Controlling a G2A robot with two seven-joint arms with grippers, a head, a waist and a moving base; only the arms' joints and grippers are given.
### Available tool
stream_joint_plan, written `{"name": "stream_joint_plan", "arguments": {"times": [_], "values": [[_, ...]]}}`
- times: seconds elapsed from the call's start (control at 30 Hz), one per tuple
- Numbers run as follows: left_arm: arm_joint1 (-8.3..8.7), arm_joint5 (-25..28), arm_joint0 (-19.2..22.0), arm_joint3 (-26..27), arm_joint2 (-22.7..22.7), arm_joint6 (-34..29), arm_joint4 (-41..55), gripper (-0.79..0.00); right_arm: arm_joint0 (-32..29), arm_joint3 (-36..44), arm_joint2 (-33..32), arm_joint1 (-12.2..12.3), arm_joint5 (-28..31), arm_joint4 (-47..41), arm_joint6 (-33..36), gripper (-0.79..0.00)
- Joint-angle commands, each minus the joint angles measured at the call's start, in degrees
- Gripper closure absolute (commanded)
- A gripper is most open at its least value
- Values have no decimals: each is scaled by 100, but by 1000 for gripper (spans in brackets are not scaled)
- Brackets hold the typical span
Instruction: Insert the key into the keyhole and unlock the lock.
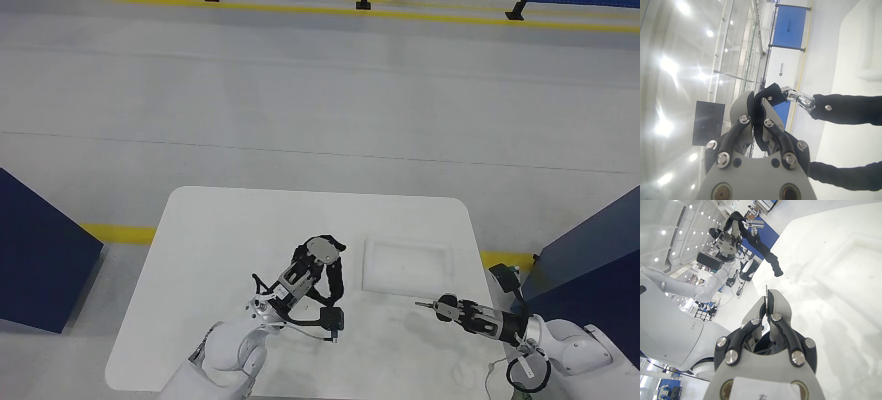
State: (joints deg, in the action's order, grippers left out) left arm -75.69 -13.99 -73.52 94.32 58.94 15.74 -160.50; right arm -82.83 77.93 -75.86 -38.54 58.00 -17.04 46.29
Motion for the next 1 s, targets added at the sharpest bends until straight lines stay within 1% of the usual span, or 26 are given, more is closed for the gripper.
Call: {"name": "stream_joint_plan", "arguments": {"times": [0.0, 0.23, 0.27, 0.3, 0.43, 0.47, 0.57, 0.73, 0.9, 0.97], "values": [[-1, -6, -1, 2, -1, -6, -1, 0, 0, 0, 0, 0, 0, 0, 0, 0], [3, 20, -3, -21, 8, -12, -29, 0, 0, 0, 0, 0, 0, 0, 0, 0], [15, 107, 11, -70, 50, -33, -152, 0, 0, 0, 0, 0, 0, 0, 0, 0], [16, 56, 28, -39, 82, 17, -61, 0, 0, 0, 0, 0, 0, 0, 0, 0], [56, -88, 154, -179, 239, 783, 352, 0, 0, 0, 0, 0, 0, 0, 0, 0], [60, -106, 171, -208, 292, 983, 661, 0, 0, 0, 0, 0, 0, 0, 0, 0], [94, -146, 269, -366, 426, 1611, 1060, 0, 0, 0, 0, 0, 0, 0, 0, 0], [150, 82, 421, -635, 548, 2839, 1790, 0, 0, 0, 0, 0, 0, 0, 0, 0], [183, 318, 588, -947, 610, 3768, 2451, 0, 0, 0, 0, 0, 0, 0, 0, 0], [183, 342, 640, -1042, 595, 3987, 2617, 0, 0, 0, 0, 0, 0, 0, 0, 0]]}}
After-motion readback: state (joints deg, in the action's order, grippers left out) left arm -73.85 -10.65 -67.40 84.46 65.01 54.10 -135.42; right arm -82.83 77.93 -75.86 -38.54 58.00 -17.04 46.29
